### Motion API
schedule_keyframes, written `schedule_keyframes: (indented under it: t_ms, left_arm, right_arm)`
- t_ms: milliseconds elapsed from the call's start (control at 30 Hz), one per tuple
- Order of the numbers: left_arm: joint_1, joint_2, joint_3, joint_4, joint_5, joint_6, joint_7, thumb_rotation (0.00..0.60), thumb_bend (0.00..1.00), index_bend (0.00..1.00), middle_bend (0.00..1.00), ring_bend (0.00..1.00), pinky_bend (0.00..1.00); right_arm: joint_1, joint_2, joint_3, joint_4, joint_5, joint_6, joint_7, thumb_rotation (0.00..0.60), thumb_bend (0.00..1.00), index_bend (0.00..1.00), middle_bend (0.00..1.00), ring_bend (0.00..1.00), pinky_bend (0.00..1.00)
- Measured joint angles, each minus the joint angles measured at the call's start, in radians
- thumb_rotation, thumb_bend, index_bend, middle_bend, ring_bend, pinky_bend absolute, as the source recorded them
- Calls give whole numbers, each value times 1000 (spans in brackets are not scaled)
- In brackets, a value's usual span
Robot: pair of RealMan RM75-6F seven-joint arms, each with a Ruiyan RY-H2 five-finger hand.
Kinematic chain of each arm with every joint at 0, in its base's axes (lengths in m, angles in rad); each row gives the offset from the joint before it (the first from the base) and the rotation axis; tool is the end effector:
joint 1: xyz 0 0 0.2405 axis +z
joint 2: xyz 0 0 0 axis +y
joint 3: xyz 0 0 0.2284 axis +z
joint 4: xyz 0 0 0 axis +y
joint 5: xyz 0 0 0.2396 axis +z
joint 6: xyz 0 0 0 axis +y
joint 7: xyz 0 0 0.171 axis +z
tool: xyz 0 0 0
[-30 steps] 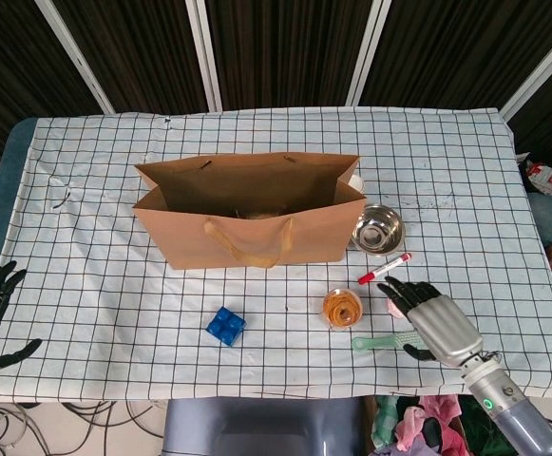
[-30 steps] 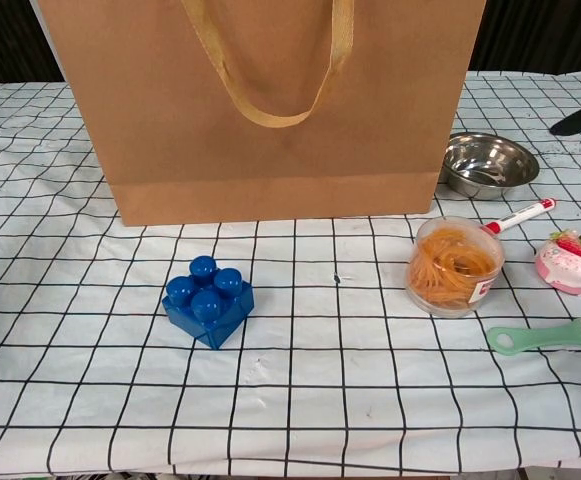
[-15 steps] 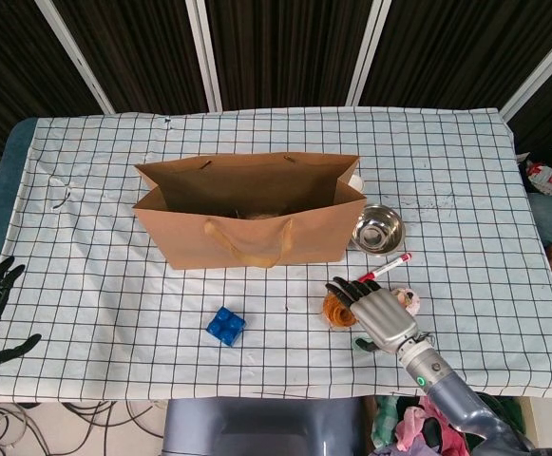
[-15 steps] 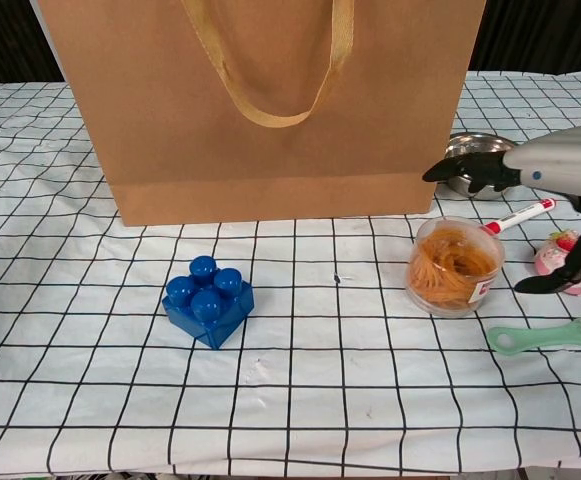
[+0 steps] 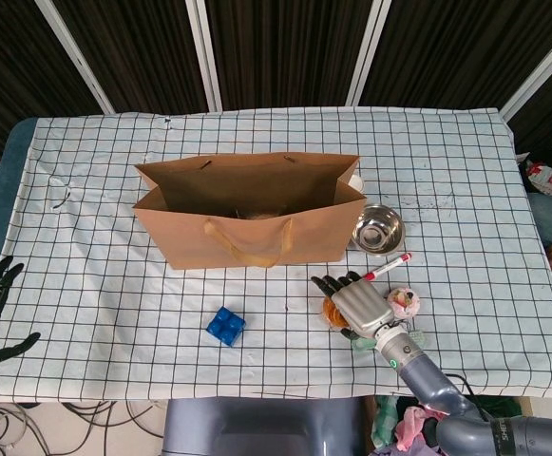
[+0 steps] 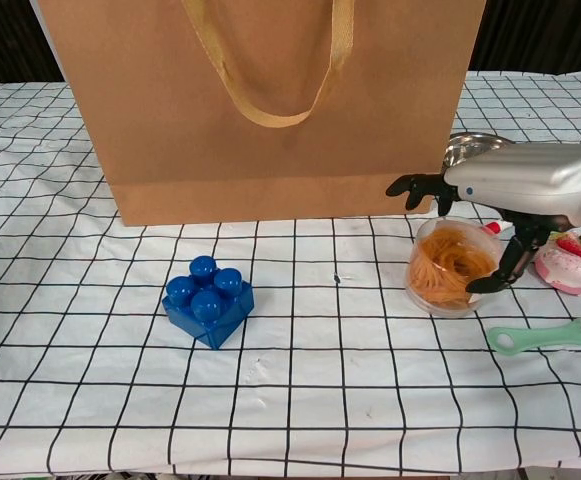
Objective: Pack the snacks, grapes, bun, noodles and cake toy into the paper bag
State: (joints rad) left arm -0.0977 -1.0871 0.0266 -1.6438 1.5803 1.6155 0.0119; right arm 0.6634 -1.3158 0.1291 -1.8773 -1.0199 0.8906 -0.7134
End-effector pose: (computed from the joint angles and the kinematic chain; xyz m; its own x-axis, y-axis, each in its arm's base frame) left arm -0.2779 0.1926 0.1295 0.4060 -0.0581 0.9120 0.9070 -0.0963 -0.4099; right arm -0.1143 -0.2894 -0.0352 0.6419 -0.3327 0.6909 -0.7441 -0.4879 0.4564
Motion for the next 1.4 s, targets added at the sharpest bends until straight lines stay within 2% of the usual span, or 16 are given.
schedule_keyframes:
  t_ms: [33,100,200,367,567,867,1133,1267,1400]
  left_arm:
    - [1,0,-1,0,0,0,0,600,87,25,0,0,0]
    - [2,0,-4,0,0,-1,-2,600,86,25,0,0,0]
    - [4,0,-8,0,-1,-3,-5,600,87,26,0,0,0]
    - [5,-1,-11,0,-2,-11,-8,600,87,29,0,0,0]
    - [8,1,-16,-3,-1,-17,-11,600,87,29,0,0,0]
    - [10,2,-19,-4,4,-24,-12,600,86,29,0,0,0]
    - [10,-1,-19,-8,10,-33,0,600,87,29,0,0,0]
    - [12,-2,-21,-10,13,-31,4,600,86,29,0,0,0]
    - [14,-3,-23,-11,14,-31,7,600,87,29,0,0,0]
  right_arm:
    - [4,-5,-2,6,4,1,-1,600,251,162,254,345,247]
    - [10,-15,-7,15,9,6,-1,600,408,225,307,401,285]
    - [10,-29,-12,28,2,26,6,600,527,265,340,447,330]
    - [7,-47,-25,54,-18,46,32,600,556,316,386,500,387]
    - [-11,-15,-26,18,-71,86,89,600,556,318,385,502,390]
    - [-105,185,-37,-184,-210,226,195,600,555,320,384,502,391]
    - [-240,410,-39,-313,-372,447,329,600,555,321,384,502,390]
    - [-300,508,-17,-345,-430,564,414,600,556,325,380,502,390]
    - [-329,583,39,-364,-443,635,475,600,555,334,380,502,390]
